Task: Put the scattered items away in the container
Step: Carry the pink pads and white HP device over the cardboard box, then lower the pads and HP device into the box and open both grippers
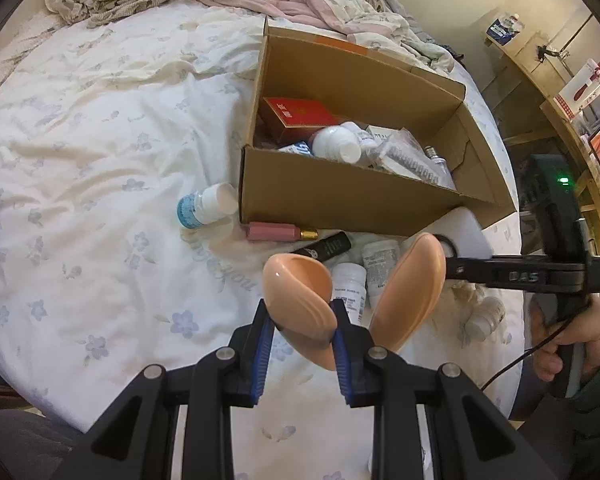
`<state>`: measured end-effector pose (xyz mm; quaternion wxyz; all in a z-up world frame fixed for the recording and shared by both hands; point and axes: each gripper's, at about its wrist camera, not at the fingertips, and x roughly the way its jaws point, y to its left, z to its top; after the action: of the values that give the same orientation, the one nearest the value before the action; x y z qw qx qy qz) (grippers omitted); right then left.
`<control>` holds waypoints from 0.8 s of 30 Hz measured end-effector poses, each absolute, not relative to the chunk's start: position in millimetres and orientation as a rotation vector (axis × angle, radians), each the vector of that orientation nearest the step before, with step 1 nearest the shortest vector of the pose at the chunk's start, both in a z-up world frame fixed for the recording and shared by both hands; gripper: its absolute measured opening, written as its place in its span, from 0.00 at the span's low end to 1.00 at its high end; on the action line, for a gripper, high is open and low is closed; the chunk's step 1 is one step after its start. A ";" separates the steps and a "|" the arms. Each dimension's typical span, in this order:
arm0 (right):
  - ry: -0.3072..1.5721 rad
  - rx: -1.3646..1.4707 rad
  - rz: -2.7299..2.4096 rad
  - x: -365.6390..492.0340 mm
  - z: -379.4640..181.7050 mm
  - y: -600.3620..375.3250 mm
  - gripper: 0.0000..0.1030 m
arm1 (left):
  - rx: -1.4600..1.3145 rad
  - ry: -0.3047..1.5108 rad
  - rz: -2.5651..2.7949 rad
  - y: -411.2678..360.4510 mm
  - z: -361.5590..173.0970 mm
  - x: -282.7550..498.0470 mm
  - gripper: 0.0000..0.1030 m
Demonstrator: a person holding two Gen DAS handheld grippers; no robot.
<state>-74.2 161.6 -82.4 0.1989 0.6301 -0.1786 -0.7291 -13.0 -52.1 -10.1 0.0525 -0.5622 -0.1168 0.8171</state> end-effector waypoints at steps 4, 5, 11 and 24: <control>-0.543 1.669 -2.081 -68.4 -55.3 168.7 0.19 | -1.671 -0.375 2.512 -59.8 6.0 -19.3 0.27; -0.570 1.629 -2.106 -65.9 -43.2 172.2 0.19 | -1.643 -0.379 2.539 -62.0 13.5 -20.3 0.27; -0.695 1.367 -2.190 -76.4 17.4 192.5 0.19 | -1.489 -0.345 2.649 -61.8 63.3 -46.5 0.27; -0.833 1.487 -2.232 -131.9 -27.9 195.0 0.19 | -1.649 -0.227 2.585 -19.7 30.8 -148.3 0.27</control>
<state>-131.9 195.0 -27.9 0.1662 0.5221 -0.2924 -0.7837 -148.3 -19.7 30.8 0.0333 -0.5361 -0.0738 0.8403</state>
